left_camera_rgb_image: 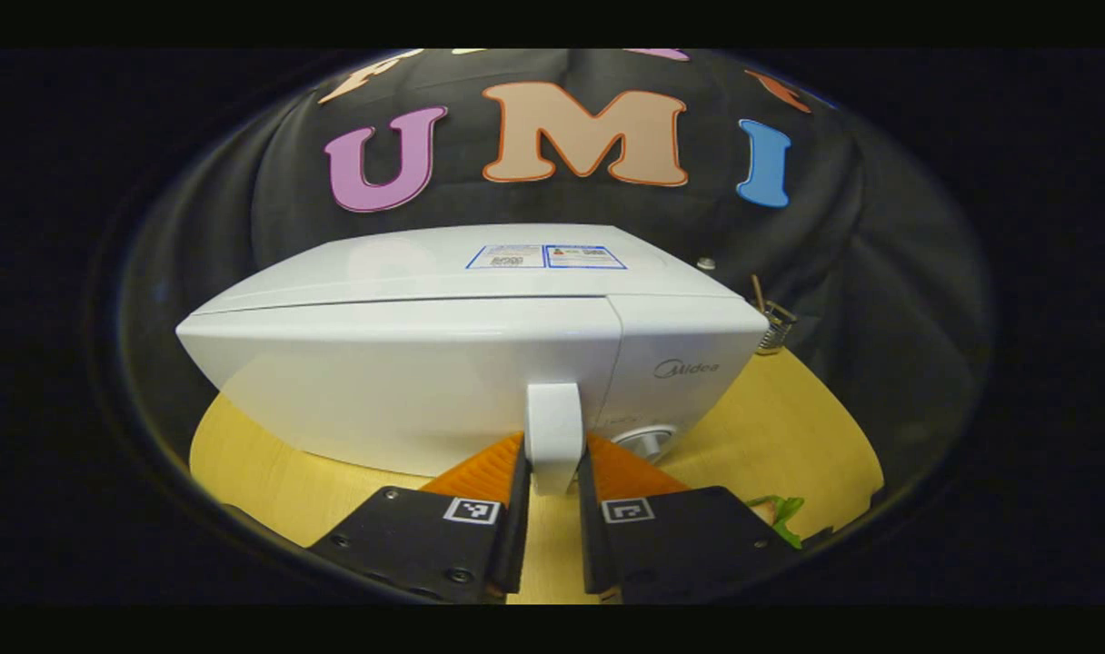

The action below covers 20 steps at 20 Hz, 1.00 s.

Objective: Open the microwave oven with the left hand, put the food in, and close the microwave oven.

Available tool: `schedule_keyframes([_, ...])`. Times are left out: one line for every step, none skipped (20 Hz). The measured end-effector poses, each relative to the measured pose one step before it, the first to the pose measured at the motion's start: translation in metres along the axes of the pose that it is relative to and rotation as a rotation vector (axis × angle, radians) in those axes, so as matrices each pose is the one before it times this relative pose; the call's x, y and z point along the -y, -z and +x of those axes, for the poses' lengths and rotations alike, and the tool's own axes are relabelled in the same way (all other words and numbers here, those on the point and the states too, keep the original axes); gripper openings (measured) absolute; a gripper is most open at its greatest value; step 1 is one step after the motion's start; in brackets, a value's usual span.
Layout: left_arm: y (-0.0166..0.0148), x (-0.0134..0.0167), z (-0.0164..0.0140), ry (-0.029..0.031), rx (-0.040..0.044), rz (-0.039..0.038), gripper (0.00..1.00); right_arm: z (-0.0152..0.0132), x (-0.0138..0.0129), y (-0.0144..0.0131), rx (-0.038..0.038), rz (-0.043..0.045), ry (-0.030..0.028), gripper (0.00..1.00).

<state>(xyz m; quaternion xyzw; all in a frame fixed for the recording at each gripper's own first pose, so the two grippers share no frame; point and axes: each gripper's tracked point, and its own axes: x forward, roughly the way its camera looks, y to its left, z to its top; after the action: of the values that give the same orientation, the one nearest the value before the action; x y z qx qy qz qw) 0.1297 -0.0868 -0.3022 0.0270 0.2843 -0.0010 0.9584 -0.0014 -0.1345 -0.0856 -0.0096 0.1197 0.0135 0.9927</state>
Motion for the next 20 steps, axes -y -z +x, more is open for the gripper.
schedule_keyframes([-0.00016,-0.00012,-0.00047,0.00370,0.00100,-0.00819,0.24,-0.00242,-0.00122,0.00106,-0.00191,0.00640,-0.00154,0.96])
schedule_keyframes([0.00084,0.00026,0.00063,0.00155,-0.00167,-0.00760,0.25,-0.00259,-0.00136,0.00145,-0.00269,0.00812,-0.00241,0.96])
schedule_keyframes([-0.00039,-0.00008,-0.00024,-0.00041,-0.00106,-0.00257,0.24,-0.00216,-0.00013,0.00218,-0.00008,0.00886,0.00244,0.96])
schedule_keyframes([0.00078,0.00008,0.00004,-0.00494,-0.00352,0.00427,0.22,-0.00217,0.00022,0.00100,0.00044,0.00646,0.00114,0.96])
schedule_keyframes([0.00053,0.00016,-0.00070,-0.00857,-0.00276,0.00214,0.23,-0.00238,-0.00060,0.00137,-0.00012,0.00306,0.00179,0.96])
schedule_keyframes([-0.00077,-0.00103,-0.00073,-0.00740,0.00101,-0.00528,0.18,-0.00257,0.00078,0.00195,-0.00209,-0.00061,0.00698,0.97])
schedule_keyframes([-0.00064,-0.00050,-0.00162,-0.00697,0.00748,-0.01537,0.19,-0.00332,0.00137,0.00313,-0.00394,-0.00120,0.00847,0.97])
schedule_keyframes([-0.00127,-0.00042,0.00182,-0.01039,0.00879,-0.02342,0.17,-0.00322,0.00071,0.00232,-0.00440,0.00159,0.00559,0.98])
schedule_keyframes([0.00183,-0.00059,-0.00107,-0.01007,-0.00011,-0.01316,0.18,-0.00234,-0.00031,0.00298,-0.00557,0.00431,0.00228,0.98])
schedule_keyframes([0.00008,-0.00023,-0.00067,-0.00986,0.00480,-0.00518,0.18,-0.00292,0.00005,0.00312,-0.00739,0.00465,0.00157,0.99])
schedule_keyframes([-0.00086,-0.00021,-0.00046,-0.00752,0.00785,-0.00390,0.18,-0.00265,-0.00047,0.00327,-0.00671,0.00414,0.00251,0.99])
schedule_keyframes([0.00053,0.00021,-0.00082,-0.00121,0.00347,0.00021,0.18,-0.00293,-0.00117,0.00284,-0.00672,0.00235,0.00012,0.96])
schedule_keyframes([0.00001,-0.00002,-0.00133,0.00107,0.00131,-0.00191,0.18,-0.00265,-0.00041,0.00372,-0.00476,0.00118,-0.00108,0.96])
schedule_keyframes([-0.00001,0.00006,-0.00156,0.00195,0.00266,-0.00650,0.18,-0.00181,-0.00089,0.00213,-0.00560,-0.00045,-0.00228,0.96])
schedule_keyframes([-0.00042,0.00026,-0.00131,0.00033,0.00252,-0.01002,0.18,-0.00216,-0.00167,0.00332,-0.00551,-0.00194,-0.00562,0.96])
schedule_keyframes([-0.00019,-0.00040,-0.00018,-0.00216,0.00348,-0.00860,0.17,-0.00221,-0.00310,0.00109,-0.00398,-0.00367,-0.00737,0.96])
schedule_keyframes([0.00166,-0.00038,-0.00149,-0.00413,-0.00622,-0.00358,0.18,-0.00182,-0.00245,0.00077,0.00212,-0.00640,-0.00459,0.96])
schedule_keyframes([0.00892,-0.00169,-0.00851,-0.01052,-0.01868,-0.00727,0.18,-0.00232,-0.00250,-0.00159,0.00648,-0.00851,-0.00274,0.92])
schedule_keyframes([0.00343,-0.00257,-0.01431,-0.00167,0.01375,0.00765,0.16,-0.00092,-0.00174,0.00000,0.00574,-0.00727,-0.00326,0.92])
schedule_keyframes([0.00392,-0.00415,-0.00950,0.01224,0.02982,0.02614,0.21,-0.00121,-0.00289,0.00017,0.00187,-0.00370,-0.00391,0.91])
